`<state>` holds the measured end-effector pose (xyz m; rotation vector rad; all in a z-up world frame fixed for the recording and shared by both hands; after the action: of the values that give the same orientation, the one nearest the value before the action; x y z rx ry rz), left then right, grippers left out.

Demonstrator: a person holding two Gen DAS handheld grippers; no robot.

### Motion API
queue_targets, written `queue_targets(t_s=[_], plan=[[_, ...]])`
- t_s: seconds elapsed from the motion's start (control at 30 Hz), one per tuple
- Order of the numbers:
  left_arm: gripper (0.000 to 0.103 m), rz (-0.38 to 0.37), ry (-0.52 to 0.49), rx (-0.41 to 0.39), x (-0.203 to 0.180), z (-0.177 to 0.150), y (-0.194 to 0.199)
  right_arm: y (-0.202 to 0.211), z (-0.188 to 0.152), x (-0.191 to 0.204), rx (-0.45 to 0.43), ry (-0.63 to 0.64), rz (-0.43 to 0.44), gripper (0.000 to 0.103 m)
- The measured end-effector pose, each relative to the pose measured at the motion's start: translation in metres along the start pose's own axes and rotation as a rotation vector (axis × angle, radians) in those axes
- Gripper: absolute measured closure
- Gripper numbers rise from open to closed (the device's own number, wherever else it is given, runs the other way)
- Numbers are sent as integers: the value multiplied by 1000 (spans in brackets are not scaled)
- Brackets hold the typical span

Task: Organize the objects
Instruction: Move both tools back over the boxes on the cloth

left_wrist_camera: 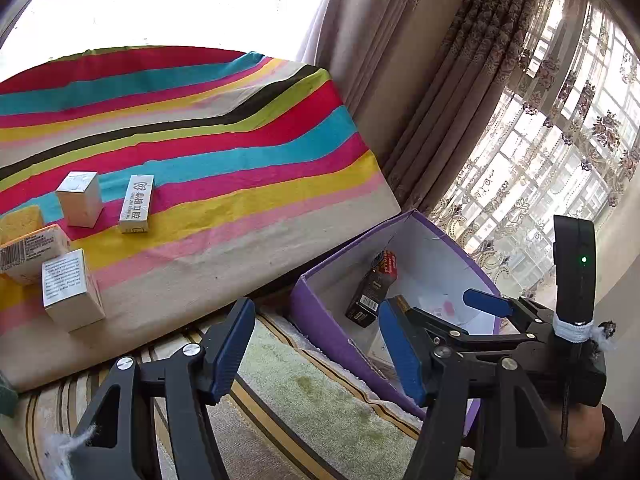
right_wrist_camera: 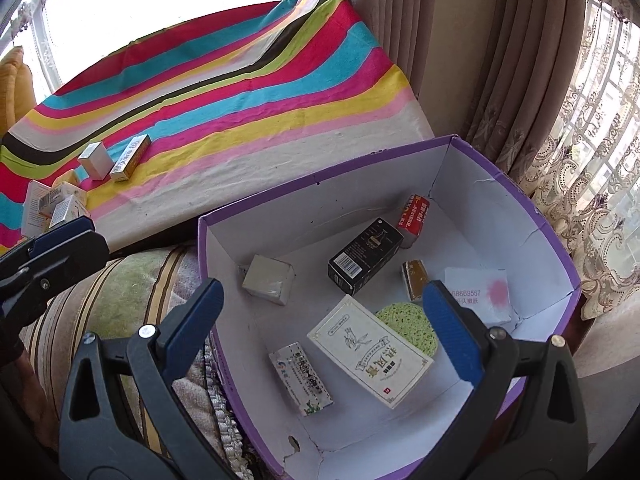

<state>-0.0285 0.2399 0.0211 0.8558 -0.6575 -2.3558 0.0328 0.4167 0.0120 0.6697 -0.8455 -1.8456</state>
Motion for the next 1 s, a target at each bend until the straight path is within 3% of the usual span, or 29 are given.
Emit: queue_targets(t_s=[0.37,1.0], plan=[[36,57,89,-41,39,-22,45,10,-2,37,7,66,44,2],[21,280,248,-118,137,-69,154,19,-1,102,14,160,122,2]])
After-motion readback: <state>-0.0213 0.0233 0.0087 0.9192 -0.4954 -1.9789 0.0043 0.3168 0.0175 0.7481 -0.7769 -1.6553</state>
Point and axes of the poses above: each gripper's, at about its wrist camera, not at the fingertips, and y roughly against the way its jaws point, x to its left, z to its top, the point moved 4 cm from there along -y, roughly the way its jaws point, and after that the axes turned 6 degrees about -z, right-handed, at the moved point
